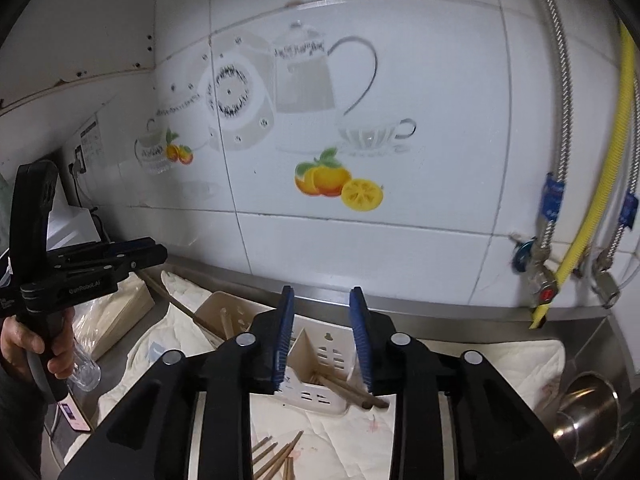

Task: Organize utensils
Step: 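Open the left tool over the holder while the right tool releases its chopstick, then close the left tool on a third chopstick while the right tool grasps one too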

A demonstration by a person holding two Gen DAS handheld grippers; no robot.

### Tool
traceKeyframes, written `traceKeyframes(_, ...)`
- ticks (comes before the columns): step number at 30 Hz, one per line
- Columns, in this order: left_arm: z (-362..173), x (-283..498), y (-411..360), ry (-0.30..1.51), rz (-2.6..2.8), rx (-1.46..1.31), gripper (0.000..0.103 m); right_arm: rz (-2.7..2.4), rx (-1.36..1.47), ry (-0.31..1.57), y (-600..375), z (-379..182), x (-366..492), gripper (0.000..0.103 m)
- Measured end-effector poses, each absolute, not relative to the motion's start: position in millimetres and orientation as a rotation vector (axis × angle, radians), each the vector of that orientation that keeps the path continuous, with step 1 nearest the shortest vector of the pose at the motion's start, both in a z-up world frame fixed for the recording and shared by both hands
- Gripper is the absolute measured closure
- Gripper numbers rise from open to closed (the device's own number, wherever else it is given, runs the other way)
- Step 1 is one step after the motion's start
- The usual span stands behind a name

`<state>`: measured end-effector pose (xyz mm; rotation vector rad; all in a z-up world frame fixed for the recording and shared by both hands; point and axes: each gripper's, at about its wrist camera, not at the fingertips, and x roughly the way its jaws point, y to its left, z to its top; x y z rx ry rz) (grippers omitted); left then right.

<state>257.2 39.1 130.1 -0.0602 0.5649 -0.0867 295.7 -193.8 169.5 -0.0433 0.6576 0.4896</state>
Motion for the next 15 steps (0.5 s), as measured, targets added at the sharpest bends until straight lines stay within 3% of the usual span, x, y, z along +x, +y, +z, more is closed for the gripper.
traceKeyframes(7, 131, 210, 33, 0.536, -0.090, -0.046, 0.067, 0.515, -0.057, 0.618, -207, 173, 243, 0.054)
traceKeyframes(15, 91, 151, 24, 0.562, -0.111, -0.054, 0.056, 0.528, -0.080, 0.663, -217, 136, 178, 0.041)
